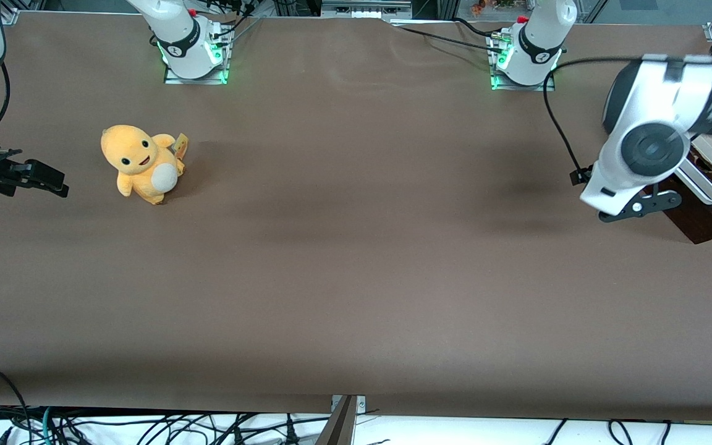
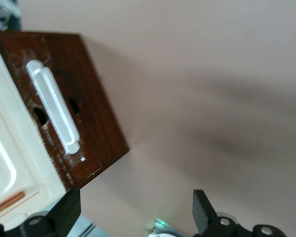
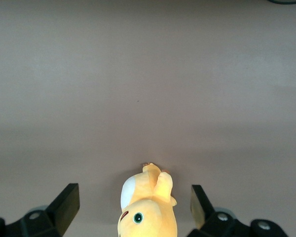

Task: Open lower drawer with left arm only
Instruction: 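Lower the open left gripper around the white bar handle and close it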

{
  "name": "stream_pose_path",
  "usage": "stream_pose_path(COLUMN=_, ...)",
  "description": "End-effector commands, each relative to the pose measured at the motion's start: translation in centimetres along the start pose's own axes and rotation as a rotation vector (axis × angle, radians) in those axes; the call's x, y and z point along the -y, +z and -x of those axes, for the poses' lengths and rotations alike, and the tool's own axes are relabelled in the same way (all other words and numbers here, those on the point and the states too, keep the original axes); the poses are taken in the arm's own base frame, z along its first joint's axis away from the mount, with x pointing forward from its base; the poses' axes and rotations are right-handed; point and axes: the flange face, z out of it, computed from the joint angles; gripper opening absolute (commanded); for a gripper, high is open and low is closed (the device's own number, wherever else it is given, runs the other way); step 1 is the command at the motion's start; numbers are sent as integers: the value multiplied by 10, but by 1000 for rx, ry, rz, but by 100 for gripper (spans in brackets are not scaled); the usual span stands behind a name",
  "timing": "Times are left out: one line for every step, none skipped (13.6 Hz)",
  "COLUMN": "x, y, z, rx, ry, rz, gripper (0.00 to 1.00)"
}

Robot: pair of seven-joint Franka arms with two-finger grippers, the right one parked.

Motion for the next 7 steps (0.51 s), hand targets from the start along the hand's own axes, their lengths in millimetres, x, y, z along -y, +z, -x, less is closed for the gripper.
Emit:
stream_pose_path(x=-15, y=39, z=-19, rx=70, ry=-82, rz=-164, gripper=100)
stream_pose_path(x=-21, y=58, z=-20, rx=127, ry=-114, rz=-208, gripper=100)
stream_pose_path(x=-25, y=78, z=-26, rx=171, ry=-180, rz=-237, gripper=100)
stream_pose_path(x=-23, y=97, z=-36, rx=194, ry=-238, rz=-261, gripper=100)
stream_pose_path(x=-22, y=107, z=-40, rx=204, ry=-247, rz=-282, gripper=100)
stream_pose_path(x=-25, y=118, z=-43, rx=212, ry=-234, rz=-306, gripper=100)
stream_pose_path(x=-27, y=131, z=-51, rx=190, ry=-222, rz=-370, gripper=100)
